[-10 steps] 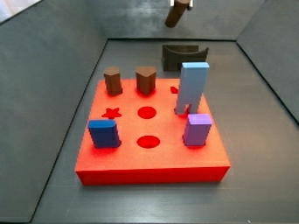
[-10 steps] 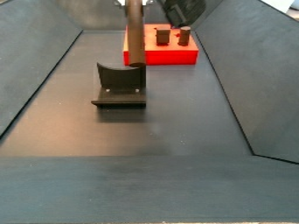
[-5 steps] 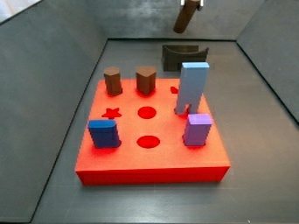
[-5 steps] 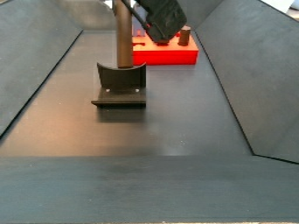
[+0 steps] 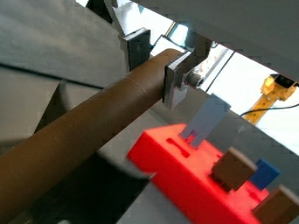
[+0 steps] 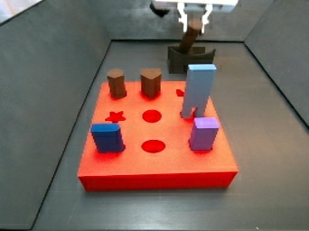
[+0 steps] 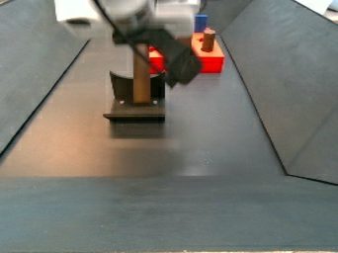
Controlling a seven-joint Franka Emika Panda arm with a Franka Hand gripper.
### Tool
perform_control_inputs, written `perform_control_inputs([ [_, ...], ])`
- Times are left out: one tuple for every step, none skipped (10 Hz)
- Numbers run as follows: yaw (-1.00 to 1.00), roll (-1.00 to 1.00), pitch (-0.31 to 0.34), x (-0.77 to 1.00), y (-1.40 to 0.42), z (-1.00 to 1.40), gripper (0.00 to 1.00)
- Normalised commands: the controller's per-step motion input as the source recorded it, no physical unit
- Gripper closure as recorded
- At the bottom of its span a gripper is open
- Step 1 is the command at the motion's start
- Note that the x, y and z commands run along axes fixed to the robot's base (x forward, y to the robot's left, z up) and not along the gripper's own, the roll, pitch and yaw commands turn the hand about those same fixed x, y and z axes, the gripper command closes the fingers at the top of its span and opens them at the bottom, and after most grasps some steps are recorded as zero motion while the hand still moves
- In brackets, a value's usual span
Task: Pick up the oval object. Move up. Place the oval object on the fixture. Regrasp the oval object. Move to above the board. Insert the oval object.
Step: Place the oval object on the fixture, then regrasp the oval object.
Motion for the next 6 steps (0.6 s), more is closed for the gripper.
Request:
perform_control_inputs([
  [-0.08,-0.11,-0.044,0.11,0.07,-0.72,1.00],
  [-0.06,-0.10,-0.065,0.09,0.05,-0.49,1.00],
  [-0.05,-0.09,-0.076,0.07,0.04,-0.33,1.00],
  [-0.03,-0.08,-0.077,0.06,0.03,-0.18,1.00],
  [0.00,0.00,0.000,0.00,0.00,0.00,0.00],
  [-0.05,0.06,-0.007,0.00,0.00,1.00,0.00],
])
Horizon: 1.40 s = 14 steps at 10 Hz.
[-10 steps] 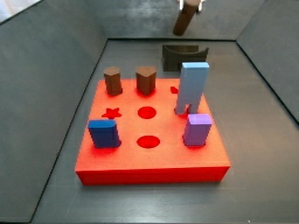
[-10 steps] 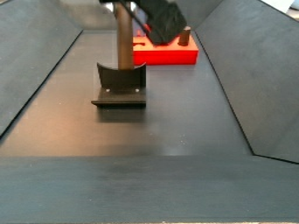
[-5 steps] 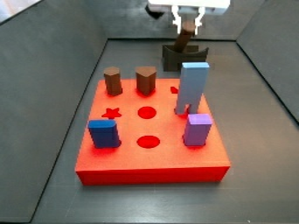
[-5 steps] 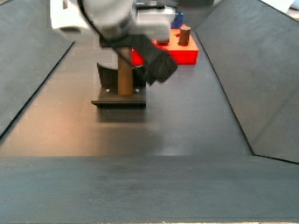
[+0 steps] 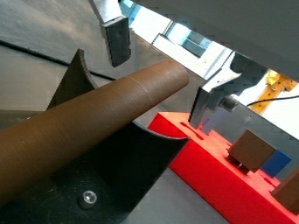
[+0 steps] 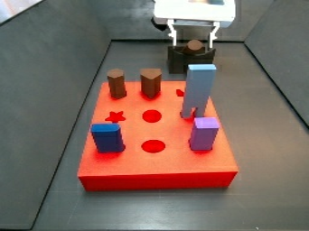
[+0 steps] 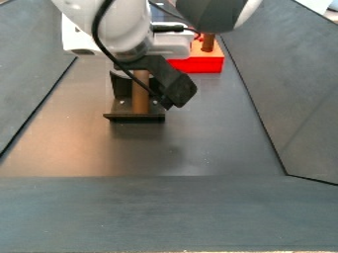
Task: Pick up the oval object. Move up. Place the oval object on the fixture. Regrasp the oval object. Move to above the board. Insert the oval object.
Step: Regrasp the oval object.
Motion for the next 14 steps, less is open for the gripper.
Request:
perform_control_inputs([
  [-0.04,0.07,-0.002,-0.01,0.00,1.00,0.00],
  [-0.03,0.07,0.005,-0.02,0.01,1.00,0.00],
  [-0.01,0.06,0.015,-0.03,0.01,1.00,0.00],
  [0.00,0.06,0.020,-0.03,0.01,1.00,0.00],
  [0.00,0.05,0.030,-0.03,0.01,0.85,0.00],
  [0.00,0.04,0.038,-0.03,0.01,0.60,0.00],
  [-0.01,0.04,0.047,-0.03,0.01,0.41,0.00],
  [-0.01,0.04,0.054,-0.03,0.01,0.22,0.00],
  [-0.01,-0.04,0.060,-1.00,0.00,0.00,0.00],
  [-0.01,-0.04,0.031,-1.00,0.00,-0.01,0.00],
  [-0.04,-0.02,-0.002,-1.00,0.00,0.02,0.00],
  [-0.05,0.01,-0.018,-1.00,0.00,0.02,0.00],
  [-0.05,0.02,-0.034,-1.00,0.01,0.01,0.00],
  [-0.05,0.04,-0.049,-1.00,0.00,0.02,0.00],
])
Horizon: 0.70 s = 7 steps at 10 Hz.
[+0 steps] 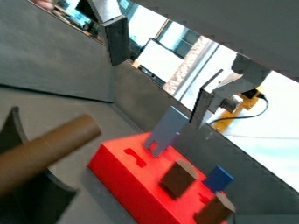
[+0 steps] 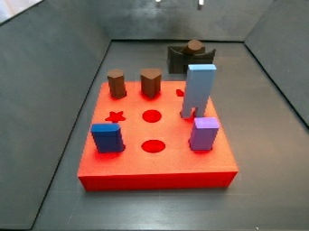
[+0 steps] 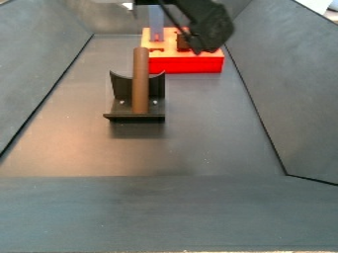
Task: Pick up the oval object. Move up. Place the oval object on the fixture. Regrasp the oval object. Move to above the board. Insert the oval object.
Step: Regrasp the oval object.
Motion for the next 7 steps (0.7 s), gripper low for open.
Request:
perform_control_inputs([
  [-0.04,0.05,-0.067,-1.00,0.00,0.02,0.00],
  [-0.03,0.06,-0.092,-0.85,0.00,0.02,0.00],
  [-0.02,0.07,-0.104,-0.70,0.00,0.02,0.00],
  [0.00,0.09,-0.115,-0.51,-0.01,0.01,0.00],
  [-0.90,1.00,-0.057,-0.28,-0.36,-1.00,0.00],
  [-0.90,1.00,-0.059,-0.21,-0.36,-1.00,0.00],
  [-0.90,1.00,-0.086,-0.06,-0.36,-1.00,0.00],
])
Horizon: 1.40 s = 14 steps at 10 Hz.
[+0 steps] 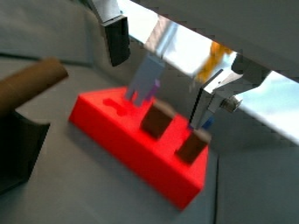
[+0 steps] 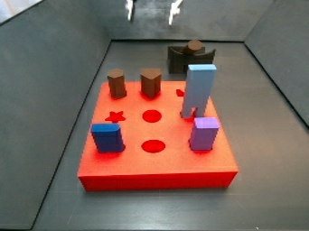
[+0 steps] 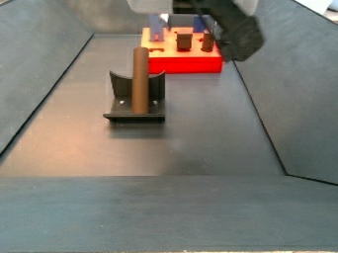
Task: Pick up the oval object. Move up. Place the oval object on the fixture. Regrasp the oval object. Move to above the board. Insert the oval object.
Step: Regrasp the oval object.
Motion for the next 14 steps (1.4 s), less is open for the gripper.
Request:
perform_control_inputs([
  [-0.91,1.00,-0.105,-0.05,-0.23,-0.85,0.00],
  [-0.92,1.00,-0.135,-0.03,-0.10,-0.58,0.00],
  [-0.93,1.00,-0.149,-0.02,-0.07,-0.45,0.00],
  [-0.94,1.00,-0.175,0.00,-0.05,-0.19,0.00],
  [-0.93,1.00,-0.190,-0.01,-0.03,-0.06,0.00],
  [-0.93,1.00,-0.214,-0.03,-0.03,0.00,0.00],
  [-0.94,1.00,-0.232,-0.05,-0.02,0.01,0.00],
  [-0.94,1.00,-0.250,-0.05,-0.02,0.00,0.00],
  [-0.94,1.00,-0.255,-0.05,-0.01,0.00,0.00],
  [-0.94,1.00,-0.260,-0.04,-0.01,0.01,0.00],
  [-0.95,1.00,-0.261,-0.04,-0.01,0.00,0.00],
  [-0.95,1.00,-0.256,-0.04,-0.01,0.00,0.00],
  [-0.96,1.00,-0.242,-0.04,-0.01,0.00,0.00],
  [-0.97,1.00,-0.224,-0.04,-0.01,-0.01,0.00],
])
